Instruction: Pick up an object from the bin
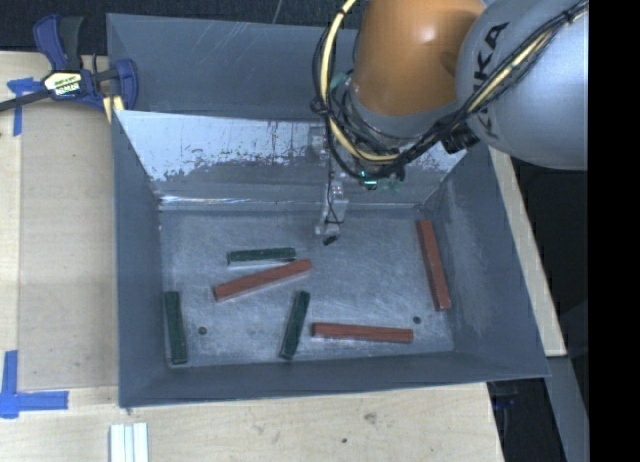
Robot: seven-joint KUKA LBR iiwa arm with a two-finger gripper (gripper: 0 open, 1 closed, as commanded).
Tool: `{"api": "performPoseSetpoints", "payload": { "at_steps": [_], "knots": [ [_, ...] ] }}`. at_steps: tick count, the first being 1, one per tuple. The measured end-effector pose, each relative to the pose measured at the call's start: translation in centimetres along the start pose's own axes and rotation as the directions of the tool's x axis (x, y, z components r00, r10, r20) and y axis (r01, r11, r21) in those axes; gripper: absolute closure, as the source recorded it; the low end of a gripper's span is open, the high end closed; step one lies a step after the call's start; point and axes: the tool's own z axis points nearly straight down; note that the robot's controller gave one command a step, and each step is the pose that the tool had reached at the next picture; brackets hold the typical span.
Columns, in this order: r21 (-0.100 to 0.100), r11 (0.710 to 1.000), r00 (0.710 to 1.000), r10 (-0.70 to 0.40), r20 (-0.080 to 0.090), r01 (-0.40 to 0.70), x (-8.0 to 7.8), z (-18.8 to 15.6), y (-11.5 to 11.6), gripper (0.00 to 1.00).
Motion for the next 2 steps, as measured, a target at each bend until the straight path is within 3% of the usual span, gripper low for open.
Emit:
{"api": "performPoseSetpoints", "payload": {
  "at_steps": [1,2],
  "knots": [
    [-0.001,1.0,1.0,0.002,0.009,-0.002,-0.15,-0.5,-0.03,1.0],
    [-0.001,1.0,1.0,0.002,0.009,-0.002,-0.15,-0.5,-0.03,1.0]
  ]
}}
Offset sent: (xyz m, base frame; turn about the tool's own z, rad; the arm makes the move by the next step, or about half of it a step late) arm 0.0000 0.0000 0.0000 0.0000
